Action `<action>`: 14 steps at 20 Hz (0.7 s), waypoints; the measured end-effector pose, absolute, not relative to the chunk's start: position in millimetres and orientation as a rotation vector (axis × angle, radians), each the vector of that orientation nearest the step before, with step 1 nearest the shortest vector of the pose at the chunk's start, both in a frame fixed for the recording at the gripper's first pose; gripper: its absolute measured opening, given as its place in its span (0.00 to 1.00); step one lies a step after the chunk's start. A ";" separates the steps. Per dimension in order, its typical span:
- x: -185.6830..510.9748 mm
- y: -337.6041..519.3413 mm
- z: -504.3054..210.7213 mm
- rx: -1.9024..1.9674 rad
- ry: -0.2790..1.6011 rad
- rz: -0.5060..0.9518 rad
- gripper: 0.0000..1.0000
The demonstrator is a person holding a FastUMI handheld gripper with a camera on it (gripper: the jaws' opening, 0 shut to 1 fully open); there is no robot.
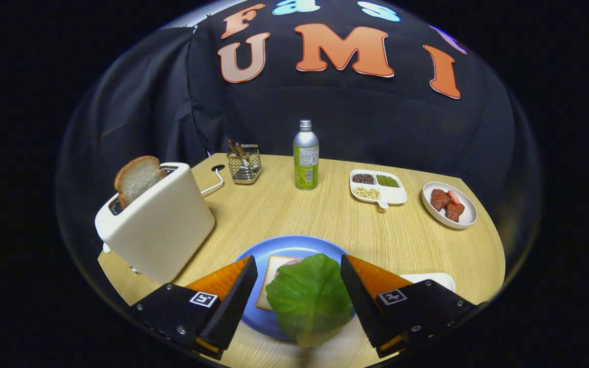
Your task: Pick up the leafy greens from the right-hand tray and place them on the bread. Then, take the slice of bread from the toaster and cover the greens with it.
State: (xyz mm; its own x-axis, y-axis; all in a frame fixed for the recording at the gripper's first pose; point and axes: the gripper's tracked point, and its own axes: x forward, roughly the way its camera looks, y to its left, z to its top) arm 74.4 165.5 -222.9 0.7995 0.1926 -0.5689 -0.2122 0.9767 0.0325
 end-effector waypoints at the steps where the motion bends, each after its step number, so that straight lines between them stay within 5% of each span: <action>1: 76.4 172.4 -212.4 -0.038 0.588 0.227 0.98; 14: 87.8 288.6 -127.9 -0.057 0.450 0.307 0.98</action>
